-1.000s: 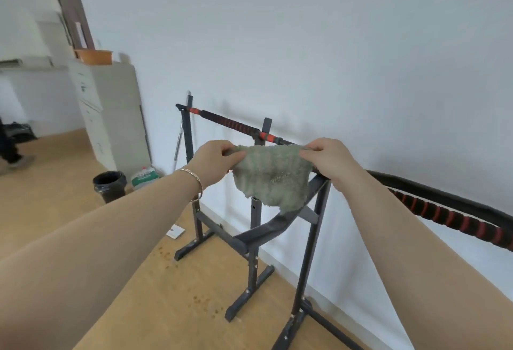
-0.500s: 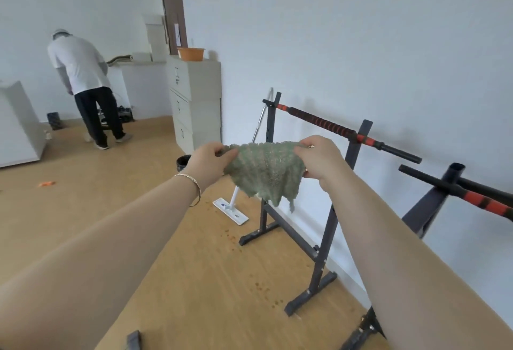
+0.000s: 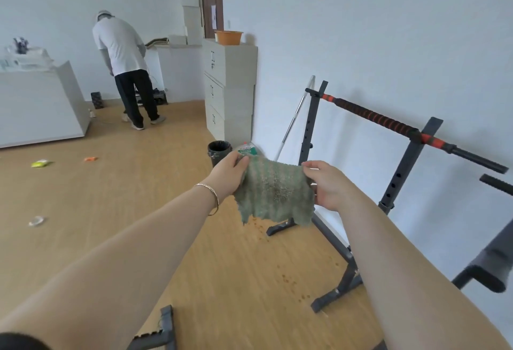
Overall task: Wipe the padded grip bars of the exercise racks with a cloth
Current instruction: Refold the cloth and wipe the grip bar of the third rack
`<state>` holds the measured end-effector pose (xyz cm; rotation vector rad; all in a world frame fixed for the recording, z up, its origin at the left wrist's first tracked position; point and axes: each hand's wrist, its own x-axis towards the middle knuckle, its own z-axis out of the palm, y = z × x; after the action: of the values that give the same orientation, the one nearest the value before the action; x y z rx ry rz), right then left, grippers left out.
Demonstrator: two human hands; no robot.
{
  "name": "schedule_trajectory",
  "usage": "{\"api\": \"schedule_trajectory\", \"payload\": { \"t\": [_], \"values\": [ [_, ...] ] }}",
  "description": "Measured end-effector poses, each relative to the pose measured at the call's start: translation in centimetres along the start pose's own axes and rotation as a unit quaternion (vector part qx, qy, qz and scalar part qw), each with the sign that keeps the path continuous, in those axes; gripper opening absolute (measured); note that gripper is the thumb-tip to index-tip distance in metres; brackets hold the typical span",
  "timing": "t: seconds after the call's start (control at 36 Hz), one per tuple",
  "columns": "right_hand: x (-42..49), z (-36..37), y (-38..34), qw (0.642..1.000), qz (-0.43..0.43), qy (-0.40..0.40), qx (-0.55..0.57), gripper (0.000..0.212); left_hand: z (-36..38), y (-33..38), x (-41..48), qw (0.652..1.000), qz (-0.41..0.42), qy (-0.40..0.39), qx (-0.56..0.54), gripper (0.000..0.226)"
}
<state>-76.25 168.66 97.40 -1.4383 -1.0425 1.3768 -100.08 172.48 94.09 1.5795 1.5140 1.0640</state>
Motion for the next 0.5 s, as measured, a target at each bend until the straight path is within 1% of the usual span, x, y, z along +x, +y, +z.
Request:
{"api": "schedule_trajectory", "payload": {
  "t": [0.06, 0.11, 0.19, 0.31, 0.36, 0.39, 0.42, 0.5],
  "values": [
    [1.2, 0.0, 0.3, 0.999, 0.026, -0.023, 0.018, 0.03, 0.2, -0.9, 1.1, 1.0, -0.024, -0.007, -0.01, 0.041],
    [2.5, 0.0, 0.6, 0.997, 0.046, -0.038, 0.04, 0.034, 0.6, -1.7, 2.3, 0.998, -0.048, -0.022, -0.03, 0.046],
    [4.8, -0.4, 0.8, 0.993, 0.063, -0.071, 0.074, 0.044, 1.3, -2.6, 4.4, 0.995, -0.077, -0.038, -0.057, 0.051],
    [8.1, -1.6, 1.2, 0.988, 0.04, -0.134, 0.072, 0.063, 2.4, -2.9, 7.3, 0.986, -0.111, -0.068, -0.107, 0.039],
    [9.7, -2.1, 1.3, 0.989, 0.022, -0.141, 0.046, 0.07, 2.7, -2.7, 8.7, 0.977, -0.122, -0.107, -0.136, 0.041],
    [10.4, -2.2, 1.4, 0.99, 0.012, -0.137, 0.031, 0.072, 2.9, -2.7, 9.4, 0.971, -0.122, -0.138, -0.152, 0.046],
    [11.2, -2.4, 1.3, 0.991, 0.002, -0.13, 0.018, 0.072, 3.0, -2.7, 10.2, 0.965, -0.119, -0.168, -0.164, 0.057],
    [13.5, -3.2, 1.1, 0.995, -0.035, -0.088, -0.023, 0.063, 3.7, -2.8, 12.6, 0.951, -0.102, -0.246, -0.157, 0.089]
  ]
}}
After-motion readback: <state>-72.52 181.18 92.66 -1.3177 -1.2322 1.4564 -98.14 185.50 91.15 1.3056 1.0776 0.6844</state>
